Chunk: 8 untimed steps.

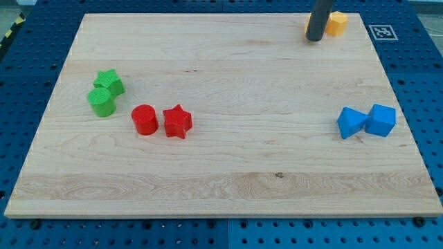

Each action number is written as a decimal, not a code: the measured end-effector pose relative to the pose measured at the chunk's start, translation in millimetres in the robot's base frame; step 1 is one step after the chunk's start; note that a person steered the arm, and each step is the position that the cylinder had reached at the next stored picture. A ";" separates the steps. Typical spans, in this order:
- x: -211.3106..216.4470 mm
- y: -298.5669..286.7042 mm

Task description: Push the red blocks to the center of the board

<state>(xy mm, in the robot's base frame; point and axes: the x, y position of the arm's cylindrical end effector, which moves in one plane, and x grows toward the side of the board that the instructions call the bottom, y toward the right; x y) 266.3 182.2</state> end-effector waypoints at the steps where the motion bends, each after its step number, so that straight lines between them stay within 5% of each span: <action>1: -0.1 0.0; 2: 1.7 0.0; 4: 80.4 -35.4; 7: 106.6 44.5; 8: 144.1 -12.6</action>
<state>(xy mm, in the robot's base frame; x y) 410.5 169.6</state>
